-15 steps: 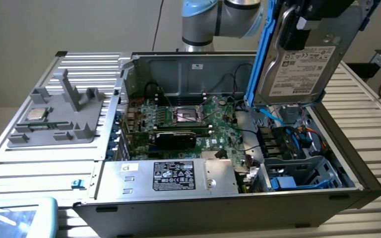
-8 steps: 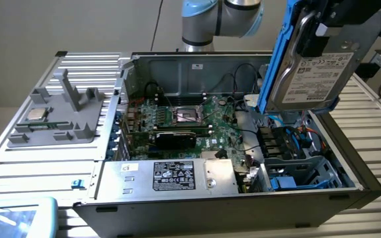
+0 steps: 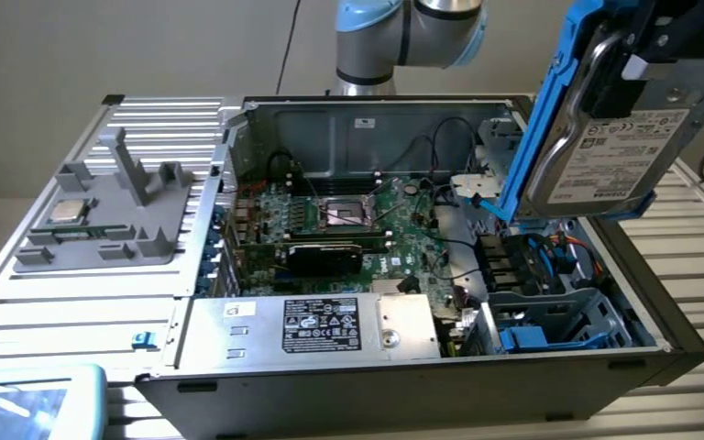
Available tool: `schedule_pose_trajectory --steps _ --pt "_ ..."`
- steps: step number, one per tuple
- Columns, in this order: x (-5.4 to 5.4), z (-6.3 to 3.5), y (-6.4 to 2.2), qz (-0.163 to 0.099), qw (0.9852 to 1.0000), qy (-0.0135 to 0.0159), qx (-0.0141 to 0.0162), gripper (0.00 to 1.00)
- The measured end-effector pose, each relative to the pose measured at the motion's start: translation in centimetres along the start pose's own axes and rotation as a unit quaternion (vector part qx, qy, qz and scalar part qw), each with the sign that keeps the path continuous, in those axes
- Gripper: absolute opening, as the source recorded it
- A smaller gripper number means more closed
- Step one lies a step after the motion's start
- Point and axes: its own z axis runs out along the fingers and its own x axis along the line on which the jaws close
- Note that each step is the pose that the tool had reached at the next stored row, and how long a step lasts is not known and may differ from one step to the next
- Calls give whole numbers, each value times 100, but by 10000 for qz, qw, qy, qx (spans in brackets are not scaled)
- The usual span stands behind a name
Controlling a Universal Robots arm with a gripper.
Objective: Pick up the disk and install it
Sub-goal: 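Pick up the disk, then insert the disk into the insertion slot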
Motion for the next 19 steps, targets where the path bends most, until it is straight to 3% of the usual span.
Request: schedule_pose_trajectory --steps 11,19 --pt "117 -1 -121 9 10000 -4 0 37" --pt "146 -1 -127 36 10000 -7 -1 37"
